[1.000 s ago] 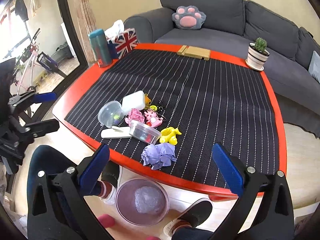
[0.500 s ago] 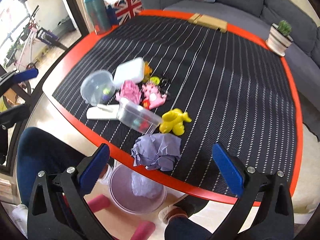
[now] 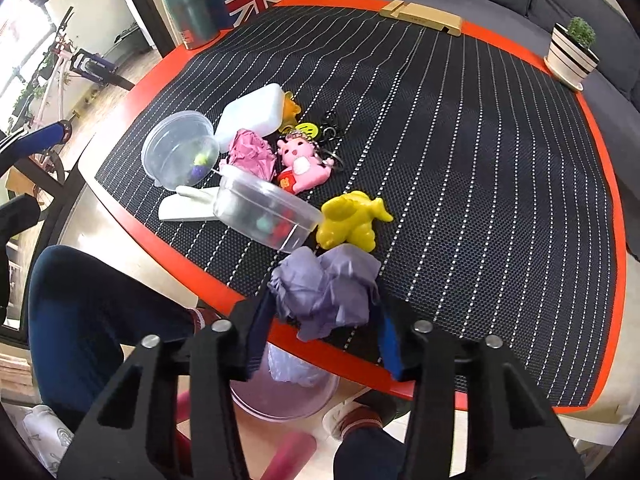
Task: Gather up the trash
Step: 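Grasp the crumpled purple paper with the right gripper, then drop the purple paper in the bin with right while left grasps the clear cup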
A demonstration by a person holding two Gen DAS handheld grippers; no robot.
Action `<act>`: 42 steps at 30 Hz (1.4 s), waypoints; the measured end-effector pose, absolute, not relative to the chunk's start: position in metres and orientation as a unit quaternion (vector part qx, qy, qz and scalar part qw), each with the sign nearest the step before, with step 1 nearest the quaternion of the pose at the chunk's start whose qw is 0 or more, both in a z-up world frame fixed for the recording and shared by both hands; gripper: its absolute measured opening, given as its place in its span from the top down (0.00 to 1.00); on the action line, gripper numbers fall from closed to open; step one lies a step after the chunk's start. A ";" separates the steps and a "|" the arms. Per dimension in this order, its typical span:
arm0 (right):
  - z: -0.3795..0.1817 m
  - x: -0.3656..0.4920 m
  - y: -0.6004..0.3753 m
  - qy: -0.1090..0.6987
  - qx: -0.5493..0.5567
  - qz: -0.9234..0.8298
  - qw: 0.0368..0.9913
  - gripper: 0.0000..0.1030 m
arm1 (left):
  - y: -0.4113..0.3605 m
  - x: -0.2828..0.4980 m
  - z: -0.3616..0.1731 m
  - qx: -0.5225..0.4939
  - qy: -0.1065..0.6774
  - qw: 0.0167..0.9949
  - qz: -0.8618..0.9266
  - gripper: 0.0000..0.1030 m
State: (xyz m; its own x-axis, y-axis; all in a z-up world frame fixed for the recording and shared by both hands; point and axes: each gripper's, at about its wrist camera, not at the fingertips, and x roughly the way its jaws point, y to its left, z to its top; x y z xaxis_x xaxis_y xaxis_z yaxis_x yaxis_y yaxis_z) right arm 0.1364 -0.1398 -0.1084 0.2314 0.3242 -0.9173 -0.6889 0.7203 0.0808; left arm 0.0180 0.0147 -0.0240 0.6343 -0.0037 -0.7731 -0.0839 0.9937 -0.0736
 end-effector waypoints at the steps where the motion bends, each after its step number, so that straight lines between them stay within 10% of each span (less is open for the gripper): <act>1: -0.107 0.136 -0.141 0.523 -0.172 0.332 0.766 0.59 | 0.014 0.019 -0.024 -0.051 0.427 0.902 0.021 0.05; 30: -0.055 0.138 -0.176 0.481 -0.097 0.327 0.808 0.61 | 0.015 0.097 -0.061 -0.034 0.500 0.865 0.015 0.06; 42: -0.055 0.139 -0.176 0.479 -0.087 0.333 0.807 0.61 | 0.022 0.102 -0.079 -0.065 0.519 0.853 0.002 0.77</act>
